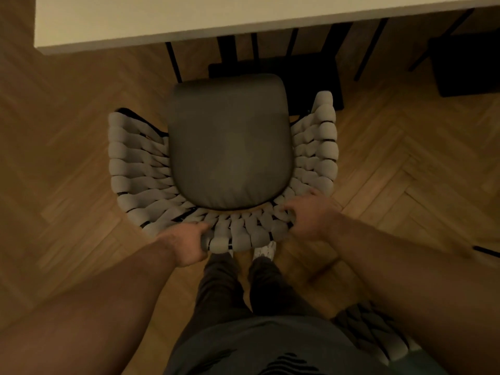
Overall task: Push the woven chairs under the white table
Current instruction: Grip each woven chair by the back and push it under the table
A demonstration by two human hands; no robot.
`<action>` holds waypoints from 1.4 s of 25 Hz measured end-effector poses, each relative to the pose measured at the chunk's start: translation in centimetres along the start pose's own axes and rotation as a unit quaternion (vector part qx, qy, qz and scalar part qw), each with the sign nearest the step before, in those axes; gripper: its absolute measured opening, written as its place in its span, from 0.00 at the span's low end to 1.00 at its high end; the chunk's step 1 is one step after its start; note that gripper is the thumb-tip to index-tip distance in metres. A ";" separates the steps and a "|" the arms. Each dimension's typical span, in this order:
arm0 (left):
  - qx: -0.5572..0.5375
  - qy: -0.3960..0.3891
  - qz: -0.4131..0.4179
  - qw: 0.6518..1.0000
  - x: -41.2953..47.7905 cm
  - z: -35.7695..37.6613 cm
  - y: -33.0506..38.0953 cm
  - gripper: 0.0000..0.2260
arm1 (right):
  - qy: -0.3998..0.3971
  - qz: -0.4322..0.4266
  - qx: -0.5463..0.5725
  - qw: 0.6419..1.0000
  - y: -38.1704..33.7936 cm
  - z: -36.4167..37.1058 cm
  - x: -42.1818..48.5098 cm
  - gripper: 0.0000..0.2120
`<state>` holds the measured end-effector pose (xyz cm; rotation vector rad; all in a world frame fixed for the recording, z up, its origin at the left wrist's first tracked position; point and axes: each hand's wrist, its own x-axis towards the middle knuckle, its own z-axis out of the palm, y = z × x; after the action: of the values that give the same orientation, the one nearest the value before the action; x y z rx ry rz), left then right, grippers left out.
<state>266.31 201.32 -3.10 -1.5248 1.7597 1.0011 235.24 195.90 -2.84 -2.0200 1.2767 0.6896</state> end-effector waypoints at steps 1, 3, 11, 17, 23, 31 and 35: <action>-0.020 -0.018 0.019 0.999 0.6 0.0 0.7 0.34 | 0.028 0.017 0.088 0.996 0.5 -0.5 0.1 0.23; -0.042 -0.041 0.043 0.997 1.5 0.3 2.3 0.38 | 0.157 0.067 0.209 0.963 1.4 -1.2 0.2 0.20; -0.084 -0.055 0.034 0.994 3.7 1.1 4.2 0.37 | 0.310 0.343 0.433 0.774 5.6 -0.3 3.7 0.35; -0.064 -0.047 0.038 0.996 3.6 1.2 4.1 0.37 | 0.147 0.359 0.623 0.680 7.5 2.2 6.4 0.43; -0.036 -0.007 0.079 0.996 2.5 -0.2 2.9 0.30 | 0.208 0.351 0.583 0.702 4.4 -1.7 5.4 0.26; -0.029 0.093 0.064 0.993 3.4 -2.8 3.6 0.20 | 0.299 0.324 0.612 0.657 4.2 -7.0 7.8 0.22; -0.030 0.103 0.060 0.992 4.9 -4.3 3.7 0.14 | 0.259 0.362 0.542 0.713 5.8 -7.1 9.8 0.20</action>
<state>262.01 195.24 -4.28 -1.6256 2.0002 0.9934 234.42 183.04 -6.60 -0.6666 2.1267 -0.3988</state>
